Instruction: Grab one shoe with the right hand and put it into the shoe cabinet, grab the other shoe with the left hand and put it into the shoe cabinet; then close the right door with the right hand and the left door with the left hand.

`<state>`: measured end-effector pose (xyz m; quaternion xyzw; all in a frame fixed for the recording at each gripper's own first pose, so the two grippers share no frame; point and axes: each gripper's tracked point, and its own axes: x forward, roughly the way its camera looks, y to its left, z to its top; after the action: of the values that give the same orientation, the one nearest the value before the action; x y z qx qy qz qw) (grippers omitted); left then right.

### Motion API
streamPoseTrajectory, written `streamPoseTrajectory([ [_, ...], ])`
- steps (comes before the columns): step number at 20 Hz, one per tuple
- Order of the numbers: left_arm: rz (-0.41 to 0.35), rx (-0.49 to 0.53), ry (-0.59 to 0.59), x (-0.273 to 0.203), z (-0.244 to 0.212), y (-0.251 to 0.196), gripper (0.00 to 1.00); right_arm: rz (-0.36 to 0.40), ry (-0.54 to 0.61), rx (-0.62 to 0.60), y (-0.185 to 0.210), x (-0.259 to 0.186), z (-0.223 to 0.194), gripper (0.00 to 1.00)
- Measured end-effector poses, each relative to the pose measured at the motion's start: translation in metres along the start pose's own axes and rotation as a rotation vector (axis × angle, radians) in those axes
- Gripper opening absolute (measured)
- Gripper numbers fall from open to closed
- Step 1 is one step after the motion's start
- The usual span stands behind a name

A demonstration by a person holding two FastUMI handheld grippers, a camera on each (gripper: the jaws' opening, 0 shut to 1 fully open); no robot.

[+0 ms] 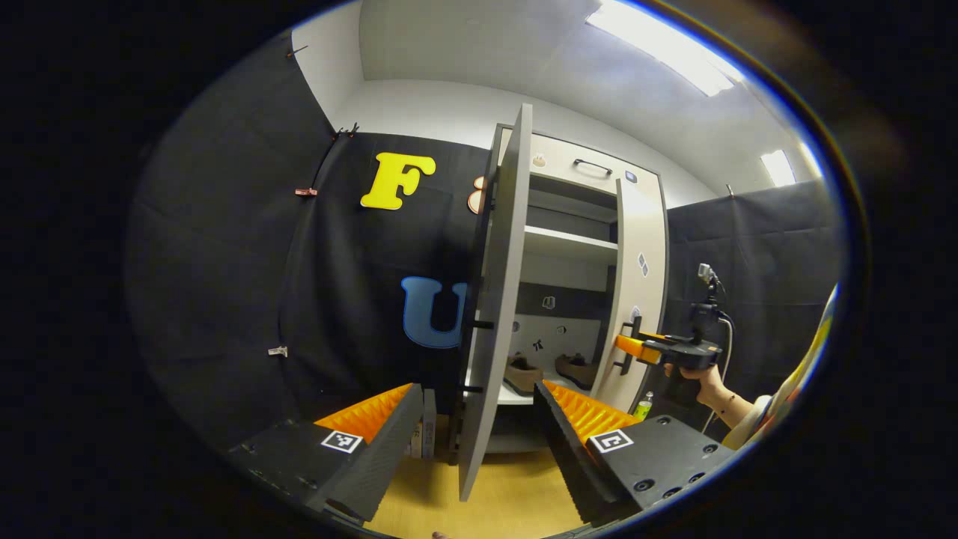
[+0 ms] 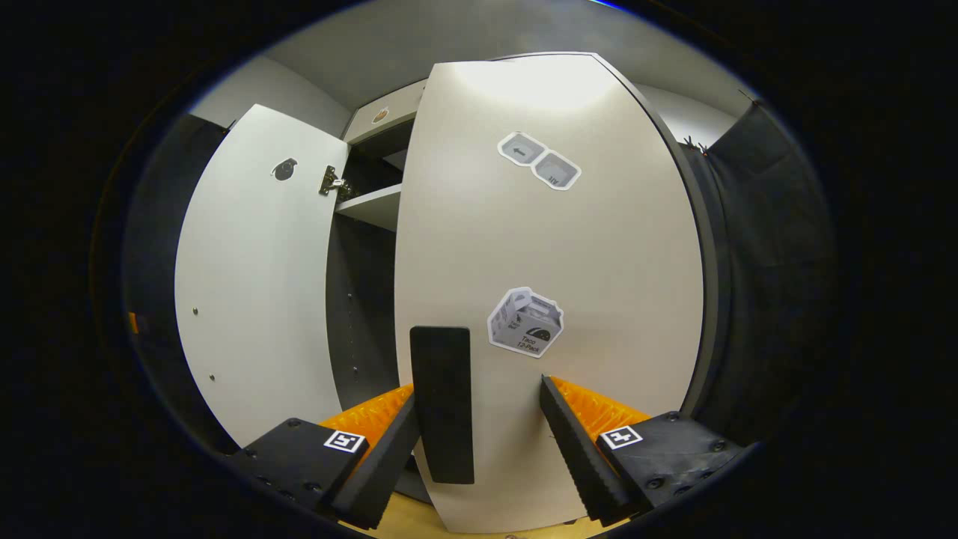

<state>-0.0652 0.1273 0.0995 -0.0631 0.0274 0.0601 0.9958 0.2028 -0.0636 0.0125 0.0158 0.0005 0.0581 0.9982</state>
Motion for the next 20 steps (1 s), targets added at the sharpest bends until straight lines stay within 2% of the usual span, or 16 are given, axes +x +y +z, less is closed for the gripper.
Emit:
streamPoseTrajectory([
  [4,0.011,0.059,0.007,0.045,0.003,0.020,0.94,0.021,-0.026,-0.123,0.013,-0.043,0.015,0.98],
  [7,0.018,0.091,0.013,0.067,0.001,0.032,0.94,0.001,-0.024,-0.115,0.017,-0.088,0.024,0.98],
  [10,-0.024,0.047,0.028,0.088,-0.010,0.034,0.94,-0.054,0.000,-0.116,0.014,-0.125,0.017,0.98],
  [12,-0.032,0.054,0.047,0.097,-0.017,0.037,0.94,-0.090,0.017,-0.129,0.010,-0.144,0.011,0.98],
  [16,-0.038,0.075,0.057,0.101,-0.022,0.033,0.94,-0.127,0.062,-0.115,0.002,-0.159,-0.007,0.98],
  [20,-0.051,0.113,0.055,0.103,-0.022,0.016,0.94,-0.115,0.072,-0.082,0.003,-0.156,-0.011,0.98],
])
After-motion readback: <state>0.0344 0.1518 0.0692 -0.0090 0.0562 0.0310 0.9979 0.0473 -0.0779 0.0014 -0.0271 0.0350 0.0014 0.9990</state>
